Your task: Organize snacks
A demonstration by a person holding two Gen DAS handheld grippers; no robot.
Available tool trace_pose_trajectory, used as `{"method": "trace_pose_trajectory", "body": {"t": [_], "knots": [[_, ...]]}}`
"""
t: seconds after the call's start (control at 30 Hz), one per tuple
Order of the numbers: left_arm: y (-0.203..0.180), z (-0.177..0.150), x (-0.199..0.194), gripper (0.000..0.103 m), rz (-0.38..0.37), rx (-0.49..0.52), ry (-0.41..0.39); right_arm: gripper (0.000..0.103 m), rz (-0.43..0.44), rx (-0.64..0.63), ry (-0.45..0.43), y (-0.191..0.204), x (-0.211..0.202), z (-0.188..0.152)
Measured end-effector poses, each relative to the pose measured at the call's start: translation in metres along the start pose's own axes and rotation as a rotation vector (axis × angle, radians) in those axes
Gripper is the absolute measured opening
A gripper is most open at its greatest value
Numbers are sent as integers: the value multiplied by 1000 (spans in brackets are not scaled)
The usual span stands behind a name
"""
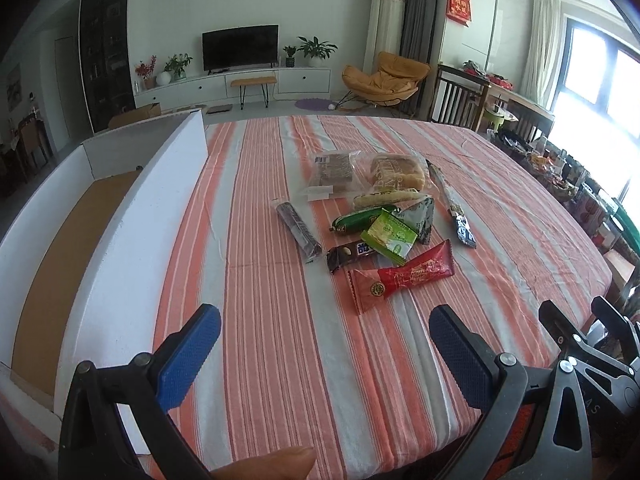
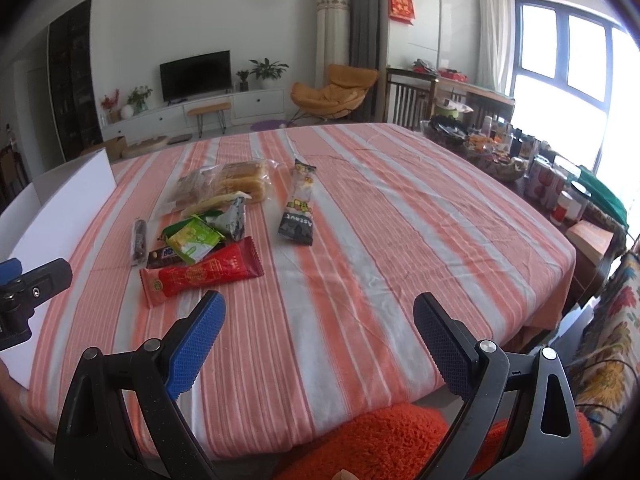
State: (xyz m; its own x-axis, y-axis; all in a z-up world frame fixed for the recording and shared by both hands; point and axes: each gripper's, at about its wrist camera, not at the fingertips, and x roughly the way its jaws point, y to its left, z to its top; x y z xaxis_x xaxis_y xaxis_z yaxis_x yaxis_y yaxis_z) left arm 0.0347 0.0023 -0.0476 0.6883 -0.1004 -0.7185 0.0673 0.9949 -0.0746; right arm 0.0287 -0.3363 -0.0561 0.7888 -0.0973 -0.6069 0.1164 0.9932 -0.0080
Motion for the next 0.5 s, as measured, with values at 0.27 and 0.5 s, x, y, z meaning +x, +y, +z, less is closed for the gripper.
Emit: {"method": "trace_pose_trajectory", "body": {"t": [0.27, 0.5], "knots": [[-3, -6, 5, 103, 17, 15, 11, 97, 2, -13, -3, 0, 2, -6], [-14, -13, 3, 103, 9, 49, 16, 97, 4, -36, -10, 6, 1, -6]]}}
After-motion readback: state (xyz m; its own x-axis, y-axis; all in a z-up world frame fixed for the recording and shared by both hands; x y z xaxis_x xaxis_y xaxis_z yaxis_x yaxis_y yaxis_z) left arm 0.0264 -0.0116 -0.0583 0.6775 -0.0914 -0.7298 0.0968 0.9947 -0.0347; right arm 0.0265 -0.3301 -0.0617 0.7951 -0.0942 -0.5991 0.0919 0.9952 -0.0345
